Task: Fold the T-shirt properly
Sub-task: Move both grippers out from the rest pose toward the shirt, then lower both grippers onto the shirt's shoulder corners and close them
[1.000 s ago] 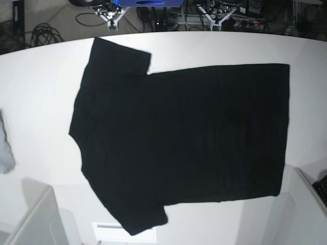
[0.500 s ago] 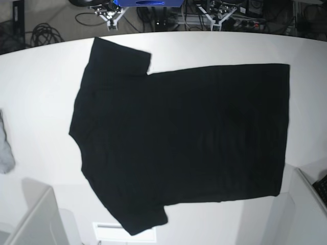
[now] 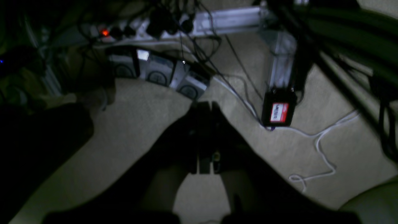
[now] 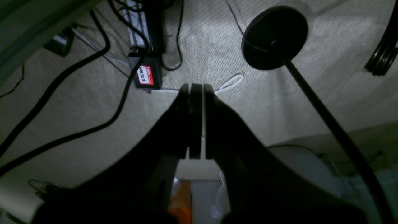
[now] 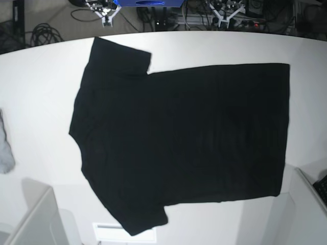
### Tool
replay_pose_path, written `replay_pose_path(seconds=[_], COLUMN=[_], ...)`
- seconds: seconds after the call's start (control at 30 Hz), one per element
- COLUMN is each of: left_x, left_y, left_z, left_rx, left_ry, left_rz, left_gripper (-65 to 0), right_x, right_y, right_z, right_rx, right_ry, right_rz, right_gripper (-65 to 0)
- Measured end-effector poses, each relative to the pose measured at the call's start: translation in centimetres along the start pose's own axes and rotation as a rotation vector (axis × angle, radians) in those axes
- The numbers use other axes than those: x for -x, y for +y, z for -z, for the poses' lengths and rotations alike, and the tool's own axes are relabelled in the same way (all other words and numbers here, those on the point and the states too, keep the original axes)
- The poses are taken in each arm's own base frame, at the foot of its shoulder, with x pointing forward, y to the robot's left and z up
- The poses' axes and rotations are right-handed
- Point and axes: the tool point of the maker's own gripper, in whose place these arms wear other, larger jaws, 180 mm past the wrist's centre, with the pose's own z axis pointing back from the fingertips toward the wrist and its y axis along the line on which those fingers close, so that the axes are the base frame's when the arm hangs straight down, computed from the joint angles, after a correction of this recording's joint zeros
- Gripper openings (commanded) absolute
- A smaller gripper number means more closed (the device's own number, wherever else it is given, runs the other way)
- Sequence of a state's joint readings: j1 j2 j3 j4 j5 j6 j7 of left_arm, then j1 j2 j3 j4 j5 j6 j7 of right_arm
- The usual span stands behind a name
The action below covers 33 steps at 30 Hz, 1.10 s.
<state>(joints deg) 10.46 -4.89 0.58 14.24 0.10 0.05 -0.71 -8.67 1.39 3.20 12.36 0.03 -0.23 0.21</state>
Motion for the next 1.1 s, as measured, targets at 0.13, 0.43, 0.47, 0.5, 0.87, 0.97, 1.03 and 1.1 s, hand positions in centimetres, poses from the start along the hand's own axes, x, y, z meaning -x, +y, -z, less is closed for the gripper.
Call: replay_pose_path(seconds=[0.13, 0.43, 0.47, 0.5, 0.87, 0.97, 1.03, 1.1], left_x=[3.1, 3.5, 3.3, 3.3, -0.5, -2.5, -3.9, -5.4], left_y=[3.1, 5.6, 6.5, 7.7, 12.8, 14.1, 13.8, 13.1], left_z=[-1.7, -6.6, -7.3, -8.1, -17.2, -20.2, -21.7, -23.3], left_rx=[-0.043, -0.056, -0.077, -0.100, -0.186, -0.218, -0.216, -0.195], left_ry=[-0.031, -0.180, -0.195, -0.214, -0.425, -0.502, -0.546, -0.598], left_rz=[0.028, -0.007, -0.067, -0.100, -0.088, -0.060, -0.053, -0.033], left_gripper=[-65.0, -65.0, -65.0, -65.0, -65.0, -65.0, -65.0, -65.0], right_x=[1.3, 1.9, 1.7, 1.7, -1.4, -3.4, -4.8, -6.0], right_y=[-2.2, -9.7, -9.3, -8.8, -12.5, -14.9, -16.0, -16.6], right_z=[-0.5, -4.8, -5.4, -6.0, -14.6, -16.7, -18.3, -19.9], right_rx=[0.039, 0.149, 0.117, 0.096, 0.187, 0.249, 0.282, 0.303], right_ry=[-0.015, -0.044, -0.054, -0.067, -0.150, -0.217, -0.265, -0.292], right_rz=[0.171, 0.274, 0.254, 0.239, 0.226, 0.249, 0.256, 0.264], right_gripper=[-65.0, -65.0, -65.0, -65.0, -65.0, -65.0, -65.0, -65.0])
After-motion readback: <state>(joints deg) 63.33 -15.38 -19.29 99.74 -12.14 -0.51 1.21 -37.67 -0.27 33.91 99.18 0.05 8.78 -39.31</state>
